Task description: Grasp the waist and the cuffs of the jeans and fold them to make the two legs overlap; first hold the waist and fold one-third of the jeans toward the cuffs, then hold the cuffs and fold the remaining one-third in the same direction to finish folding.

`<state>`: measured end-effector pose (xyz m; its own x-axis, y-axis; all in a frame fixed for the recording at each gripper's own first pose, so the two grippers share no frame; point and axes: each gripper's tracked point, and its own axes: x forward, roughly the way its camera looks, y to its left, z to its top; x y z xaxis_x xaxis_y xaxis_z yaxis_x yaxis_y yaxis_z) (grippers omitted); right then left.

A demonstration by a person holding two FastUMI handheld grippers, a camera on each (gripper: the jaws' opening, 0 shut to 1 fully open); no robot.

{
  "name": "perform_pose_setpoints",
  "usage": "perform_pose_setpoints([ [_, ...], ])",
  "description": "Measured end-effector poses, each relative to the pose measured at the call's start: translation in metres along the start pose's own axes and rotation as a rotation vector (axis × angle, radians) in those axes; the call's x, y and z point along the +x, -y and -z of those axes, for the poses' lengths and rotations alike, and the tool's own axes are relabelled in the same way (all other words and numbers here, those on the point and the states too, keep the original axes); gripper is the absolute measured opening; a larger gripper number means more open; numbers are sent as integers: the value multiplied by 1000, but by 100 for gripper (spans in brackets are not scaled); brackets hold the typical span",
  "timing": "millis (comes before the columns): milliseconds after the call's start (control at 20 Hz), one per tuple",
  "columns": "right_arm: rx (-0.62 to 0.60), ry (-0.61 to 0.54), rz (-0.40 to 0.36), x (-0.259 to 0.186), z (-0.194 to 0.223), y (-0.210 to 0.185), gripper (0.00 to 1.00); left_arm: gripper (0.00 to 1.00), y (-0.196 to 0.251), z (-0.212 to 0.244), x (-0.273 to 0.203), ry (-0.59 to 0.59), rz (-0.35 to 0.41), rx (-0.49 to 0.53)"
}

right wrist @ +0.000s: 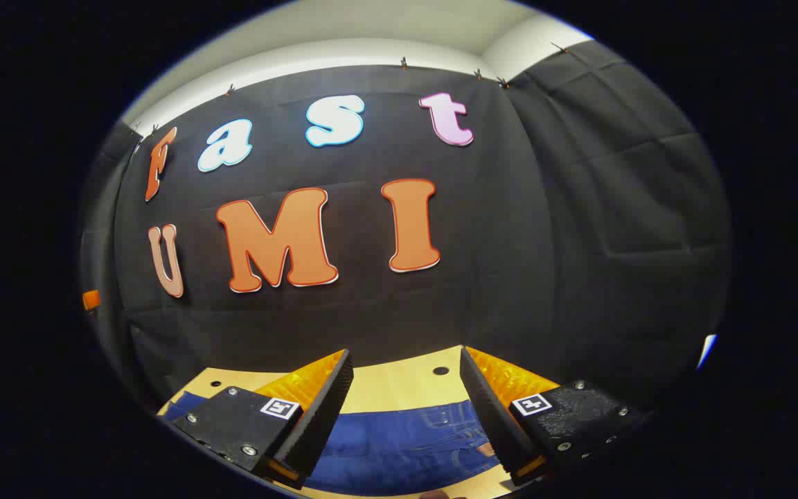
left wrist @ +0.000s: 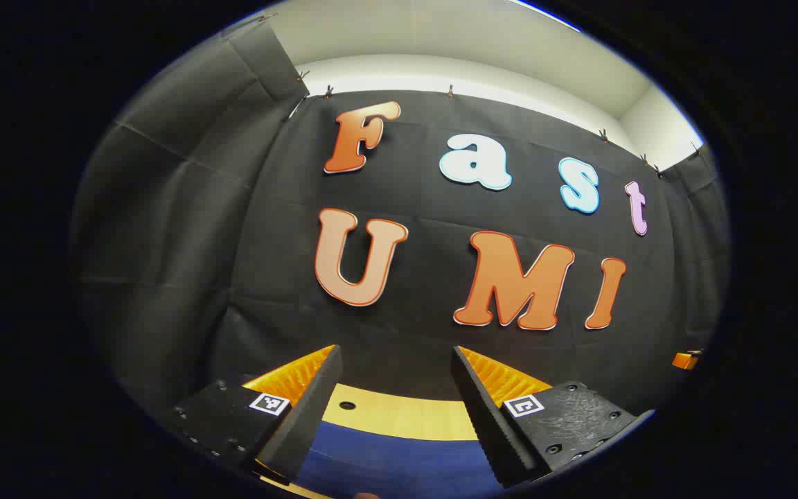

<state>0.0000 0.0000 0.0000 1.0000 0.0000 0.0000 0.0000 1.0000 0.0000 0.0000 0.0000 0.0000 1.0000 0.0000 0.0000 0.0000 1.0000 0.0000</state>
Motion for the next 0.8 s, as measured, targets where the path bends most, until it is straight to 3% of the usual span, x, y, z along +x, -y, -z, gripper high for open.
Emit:
perform_pose_setpoints([
  [150,20,19,7,5,-7,4,96,94,-21,-10,-13,29,-42,37],
  [250,0,37,22,11,-15,5,100,94,-27,-17,-17,43,-50,50],
  [300,-18,31,15,10,-15,1,96,94,-28,-18,-19,44,-43,50],
  [350,-38,35,11,9,-16,0,100,94,-26,-17,-17,49,-31,51],
  [400,-54,46,24,7,-19,1,96,96,-23,-17,-14,56,-19,48],
  [450,-67,44,40,4,-18,5,100,96,-23,-14,-9,46,-12,43],
  [650,-112,46,79,-8,-12,11,96,94,-11,-7,0,39,23,38],
  [700,-119,43,70,-12,-13,11,100,94,-7,-6,2,36,32,24],
  [800,-143,57,62,-18,-18,11,96,94,-2,0,0,21,46,5],
])
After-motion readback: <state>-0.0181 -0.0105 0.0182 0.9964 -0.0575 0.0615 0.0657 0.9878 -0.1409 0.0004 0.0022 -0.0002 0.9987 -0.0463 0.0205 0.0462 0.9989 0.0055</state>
